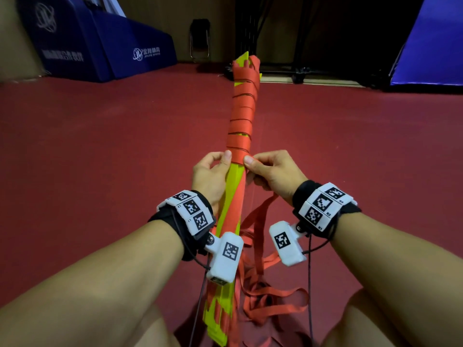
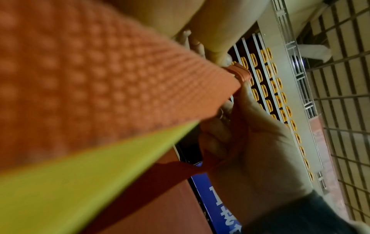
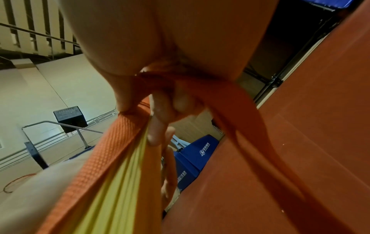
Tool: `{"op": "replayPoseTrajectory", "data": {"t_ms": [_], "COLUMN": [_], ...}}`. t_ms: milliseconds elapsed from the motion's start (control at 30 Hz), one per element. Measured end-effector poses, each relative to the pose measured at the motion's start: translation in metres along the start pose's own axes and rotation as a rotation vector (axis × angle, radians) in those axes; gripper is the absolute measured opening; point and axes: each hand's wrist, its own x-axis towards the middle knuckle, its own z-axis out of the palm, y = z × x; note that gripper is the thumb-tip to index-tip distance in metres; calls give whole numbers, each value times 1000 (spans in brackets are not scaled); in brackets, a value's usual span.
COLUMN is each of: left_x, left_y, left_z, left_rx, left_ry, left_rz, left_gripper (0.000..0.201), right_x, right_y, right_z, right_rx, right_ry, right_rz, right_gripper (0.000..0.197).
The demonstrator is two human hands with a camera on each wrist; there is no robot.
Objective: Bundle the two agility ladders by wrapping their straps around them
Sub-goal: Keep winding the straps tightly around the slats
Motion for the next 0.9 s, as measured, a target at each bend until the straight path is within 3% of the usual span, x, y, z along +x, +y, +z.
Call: {"op": "replayPoseTrajectory", "data": {"t_ms": [167,300,400,500,567,733,833,900], "left_x": [-2,-9,-15,-15,-15,-18,-15,-14], "left_y": [-2,4,7,7,4,3,4,3], "left_z": [9,9,7,4,4,5,1,-1], "left_rx": [102,54,56,166,250,335,313,307], "left_ry": [24,-145,-276,-334,-353,-258,-223,-209], "left_rz": [-6,-20,-7,49,69,75,5,-16], "left_gripper": [23,32,13,45,51,52,74,67], "right_x": [2,4,7,10,9,6,7,8], "right_y": [2,4,7,9,9,6,8,12], "right_z": [1,1,-3,-5,-5,-4,-7,-9], "right_rx": [-82,-203,-217,-180,-170,-170,-71,-75], "right_ry": [107,197,273,305,298,156,111,135], "right_rz": [-20,-23,12,47,60,74,89,81], "right_gripper": [36,40,42,44,44,36,24,21]}}
